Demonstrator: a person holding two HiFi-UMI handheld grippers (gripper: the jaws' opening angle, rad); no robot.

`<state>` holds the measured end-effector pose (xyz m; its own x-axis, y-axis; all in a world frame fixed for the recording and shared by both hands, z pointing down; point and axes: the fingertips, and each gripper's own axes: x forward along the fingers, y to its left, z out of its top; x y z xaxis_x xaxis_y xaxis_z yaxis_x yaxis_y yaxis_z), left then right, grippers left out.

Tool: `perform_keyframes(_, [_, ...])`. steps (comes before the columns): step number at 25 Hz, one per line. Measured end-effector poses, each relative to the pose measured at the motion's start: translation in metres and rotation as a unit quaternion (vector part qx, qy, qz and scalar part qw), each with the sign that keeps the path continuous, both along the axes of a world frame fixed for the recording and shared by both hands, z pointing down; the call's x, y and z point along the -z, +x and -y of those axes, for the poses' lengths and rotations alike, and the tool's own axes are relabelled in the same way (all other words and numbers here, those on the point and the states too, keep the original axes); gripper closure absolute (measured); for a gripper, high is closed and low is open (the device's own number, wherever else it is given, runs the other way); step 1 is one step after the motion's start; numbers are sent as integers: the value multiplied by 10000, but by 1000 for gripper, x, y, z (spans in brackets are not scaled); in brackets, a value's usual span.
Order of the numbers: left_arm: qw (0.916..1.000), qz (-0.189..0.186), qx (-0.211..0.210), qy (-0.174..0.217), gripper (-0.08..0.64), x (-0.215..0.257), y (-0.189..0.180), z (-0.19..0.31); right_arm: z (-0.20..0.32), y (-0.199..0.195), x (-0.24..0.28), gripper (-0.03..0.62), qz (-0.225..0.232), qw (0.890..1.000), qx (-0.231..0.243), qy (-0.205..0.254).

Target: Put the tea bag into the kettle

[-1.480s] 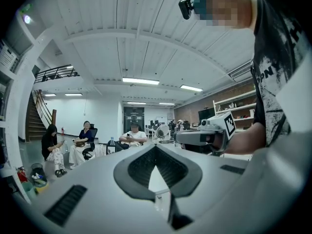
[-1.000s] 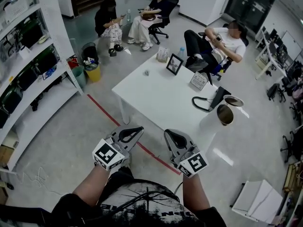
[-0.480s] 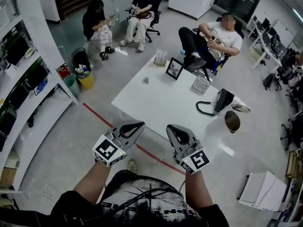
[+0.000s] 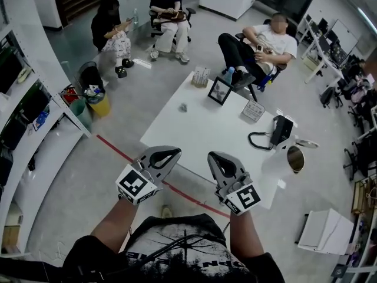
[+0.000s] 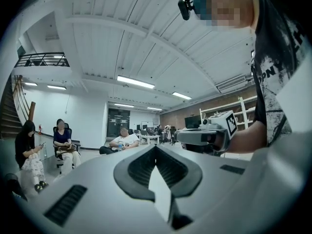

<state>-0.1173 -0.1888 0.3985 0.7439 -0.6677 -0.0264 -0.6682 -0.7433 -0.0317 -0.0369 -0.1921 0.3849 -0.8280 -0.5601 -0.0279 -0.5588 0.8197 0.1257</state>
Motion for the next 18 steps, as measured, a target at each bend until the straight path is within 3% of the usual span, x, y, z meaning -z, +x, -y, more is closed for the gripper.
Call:
perform_keyframes(12, [9993,-105,181,-298,552,-27,-34,45,55,-26,-26,580,-195,9994,-69,-285])
perform_keyframes(18, [9982,-68,375,-467,552,-45,-41,85,112,-30,-55,580,-377,9972,-111,-637])
